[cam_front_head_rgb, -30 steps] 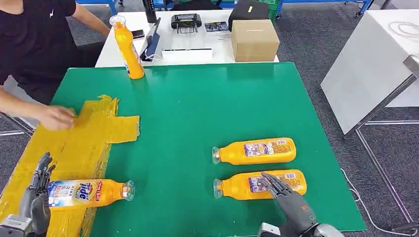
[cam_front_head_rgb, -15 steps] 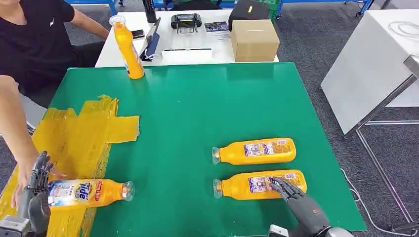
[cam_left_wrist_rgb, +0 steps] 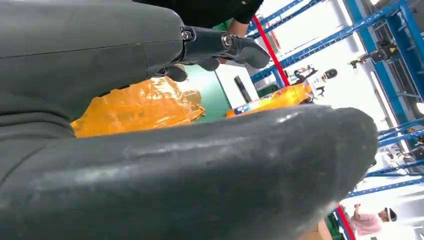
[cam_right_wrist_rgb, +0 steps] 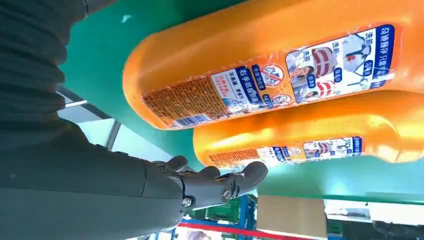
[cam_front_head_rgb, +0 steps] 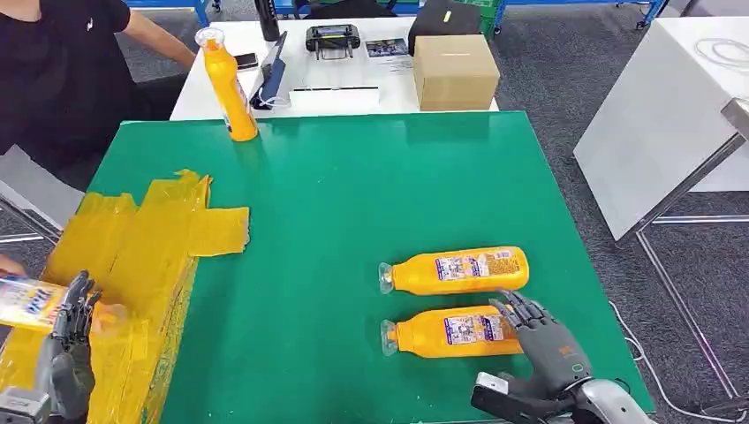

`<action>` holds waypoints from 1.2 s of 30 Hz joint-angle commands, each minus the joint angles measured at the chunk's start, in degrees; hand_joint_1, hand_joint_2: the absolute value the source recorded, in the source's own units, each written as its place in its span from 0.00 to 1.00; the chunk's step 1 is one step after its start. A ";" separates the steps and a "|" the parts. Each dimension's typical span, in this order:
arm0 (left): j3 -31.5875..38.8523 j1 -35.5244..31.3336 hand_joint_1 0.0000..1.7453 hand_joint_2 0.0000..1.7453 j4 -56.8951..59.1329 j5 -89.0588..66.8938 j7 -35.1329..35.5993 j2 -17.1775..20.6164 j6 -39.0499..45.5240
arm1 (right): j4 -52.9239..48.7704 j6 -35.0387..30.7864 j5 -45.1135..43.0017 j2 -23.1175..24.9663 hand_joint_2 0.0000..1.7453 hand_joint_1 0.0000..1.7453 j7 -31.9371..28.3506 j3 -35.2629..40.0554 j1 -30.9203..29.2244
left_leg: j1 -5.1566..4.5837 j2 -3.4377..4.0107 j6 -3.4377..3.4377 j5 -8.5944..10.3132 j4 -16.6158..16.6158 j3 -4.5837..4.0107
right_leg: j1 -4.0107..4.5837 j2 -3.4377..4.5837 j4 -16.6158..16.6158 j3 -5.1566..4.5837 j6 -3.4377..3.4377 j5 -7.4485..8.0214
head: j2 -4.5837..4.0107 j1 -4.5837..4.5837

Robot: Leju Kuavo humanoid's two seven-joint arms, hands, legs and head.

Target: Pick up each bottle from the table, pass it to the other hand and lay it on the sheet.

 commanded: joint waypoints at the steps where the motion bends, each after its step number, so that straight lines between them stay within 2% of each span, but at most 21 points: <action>1: 1.38 -1.72 0.00 0.00 2.24 0.22 0.19 -1.54 -0.92 | 7.09 2.38 -0.17 3.70 1.00 0.00 -1.21 -1.20 -4.48 | 0.09 0.06 -0.02 0.00 -0.08 0.13 | 0.10 0.09 -0.17 0.14 -0.05 0.07 | 0.00 0.00; 9: 1.53 -3.80 0.00 0.00 4.73 1.18 0.19 -0.61 -1.45 | 12.32 8.02 -0.20 2.08 1.00 0.00 -1.51 -0.16 -6.82 | 0.08 0.02 -0.02 0.04 -0.11 0.12 | 0.07 0.04 -0.19 0.15 -0.04 0.09 | 0.00 0.00; 12: 1.19 -4.81 0.00 0.00 5.89 1.37 0.19 -0.09 -1.45 | 14.12 11.68 -2.04 -0.05 1.00 0.00 -1.82 0.21 -7.59 | 0.05 0.00 -0.02 0.04 -0.12 0.14 | 0.05 0.03 -0.18 0.17 -0.04 0.08 | 0.00 0.00; 13: 0.51 -5.62 0.00 0.00 6.93 1.77 0.19 0.50 -1.59 | 14.62 15.48 -4.00 -2.69 1.00 0.00 -1.55 1.10 -7.80 | 0.05 0.01 -0.02 0.03 -0.09 0.12 | 0.05 0.03 -0.15 0.14 -0.04 0.07 | 0.00 0.00; 14: 0.22 -6.04 0.00 0.00 7.52 1.83 0.19 0.74 -1.50 | 14.78 16.41 -4.73 -3.81 1.00 0.11 -1.56 1.37 -7.65 | 0.00 -0.05 0.00 0.03 -0.06 0.07 | -0.01 -0.03 -0.08 0.09 -0.01 0.03 | 0.00 0.02; 15: -0.20 -6.81 0.00 0.00 8.42 2.07 0.19 1.03 -1.47 | 15.19 18.11 -5.76 -5.66 1.00 0.77 -1.60 1.79 -7.20 | 0.05 -0.09 0.00 0.04 -0.09 0.11 | 0.04 -0.07 -0.17 0.18 -0.04 0.06 | 0.00 0.00; 17: -0.33 -7.24 0.00 0.00 8.88 1.95 0.19 1.10 -1.32 | 15.30 17.98 -5.96 -6.35 1.00 0.77 -1.81 1.61 -6.72 | 0.09 -0.18 -0.01 0.04 -0.08 0.16 | 0.09 -0.16 -0.23 0.26 -0.04 0.05 | 0.00 -0.02; 19: -0.97 -7.79 0.00 0.00 9.72 2.24 0.19 1.58 -1.07 | 14.87 19.43 -7.73 -7.93 1.00 1.00 -1.71 2.25 -6.29 | 0.06 -0.19 0.00 0.04 -0.08 0.17 | 0.04 -0.17 -0.21 0.24 -0.03 0.04 | 0.00 0.02; 22: -1.55 -8.34 0.00 0.00 10.56 2.86 0.19 2.19 -0.73 | 14.20 20.04 -9.74 -9.73 1.00 1.00 -1.25 3.12 -5.83 | 0.03 -0.17 0.00 0.04 -0.05 0.16 | 0.01 -0.16 -0.15 0.21 -0.03 0.02 | 0.00 0.00; 36: -1.68 -7.97 0.00 0.00 10.45 3.36 0.19 2.44 -0.58 | 14.36 19.12 -11.87 -8.75 1.00 1.00 -0.48 3.48 -6.07 | 0.10 -0.13 -0.02 0.06 -0.07 0.24 | 0.09 -0.12 -0.22 0.19 -0.05 0.07 | 0.00 0.00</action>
